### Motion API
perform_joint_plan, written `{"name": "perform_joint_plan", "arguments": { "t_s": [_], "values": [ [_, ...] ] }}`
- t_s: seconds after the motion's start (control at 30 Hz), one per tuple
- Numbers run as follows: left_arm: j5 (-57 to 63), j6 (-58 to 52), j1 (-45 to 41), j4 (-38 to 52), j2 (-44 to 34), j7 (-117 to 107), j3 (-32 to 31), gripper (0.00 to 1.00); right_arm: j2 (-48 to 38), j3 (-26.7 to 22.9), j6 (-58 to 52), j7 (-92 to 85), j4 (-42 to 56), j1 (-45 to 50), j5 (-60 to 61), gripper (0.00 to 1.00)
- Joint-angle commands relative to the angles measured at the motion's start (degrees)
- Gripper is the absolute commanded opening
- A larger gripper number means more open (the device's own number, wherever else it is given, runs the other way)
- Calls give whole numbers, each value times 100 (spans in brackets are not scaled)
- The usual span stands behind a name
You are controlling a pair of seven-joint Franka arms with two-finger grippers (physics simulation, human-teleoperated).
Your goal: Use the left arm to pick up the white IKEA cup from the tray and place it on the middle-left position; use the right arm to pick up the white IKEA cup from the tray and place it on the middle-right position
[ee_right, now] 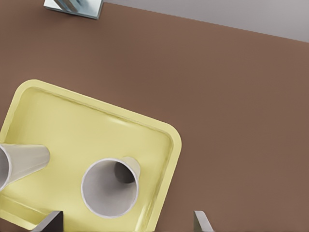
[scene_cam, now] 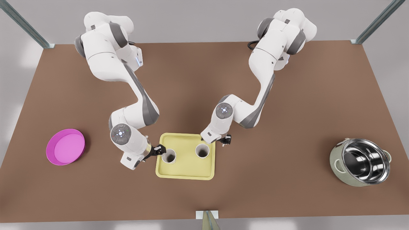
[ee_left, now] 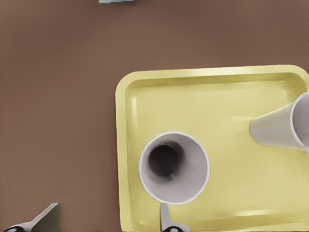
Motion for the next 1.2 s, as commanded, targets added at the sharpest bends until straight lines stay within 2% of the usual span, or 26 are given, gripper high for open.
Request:
{"name": "perform_joint_plan", "arguments": {
  "t_s": [0.0, 0.13, 0.7, 0.87, 0.9, 0.97, 1.07, 1.13, 1.17],
  "values": [
    [97, 154, 18, 170, 73, -1269, 14, 100, 134, 22, 296, 676, 6, 2, 10, 100],
    [97, 128, 9, 971, 662, -1340, 67, 100, 468, 31, 621, 667, -20, 2, 19, 100],
    [361, 233, -131, 830, 988, -1436, 41, 100, 872, 40, 858, 685, -433, 64, 45, 99],
    [361, 277, -193, 830, 1085, -1445, 50, 100, 916, 40, 858, 685, -433, 64, 221, 77],
    [361, 339, -193, 830, 1093, -1445, 50, 96, 916, 40, 858, 693, -442, 64, 221, 74],
    [361, 348, -193, 830, 1093, -1516, 50, 73, 908, 48, 849, 693, -433, 64, 230, 68],
    [352, 348, -193, 839, 1085, -1595, 50, 56, 890, 48, 788, 685, -407, 55, 458, 51],
    [352, 348, -193, 839, 1085, -1762, 50, 45, 890, 40, 788, 685, -398, 55, 450, 46],
    [352, 348, -193, 839, 1085, -1832, 50, 41, 890, 48, 779, 685, -398, 55, 450, 39]
  ]
}}
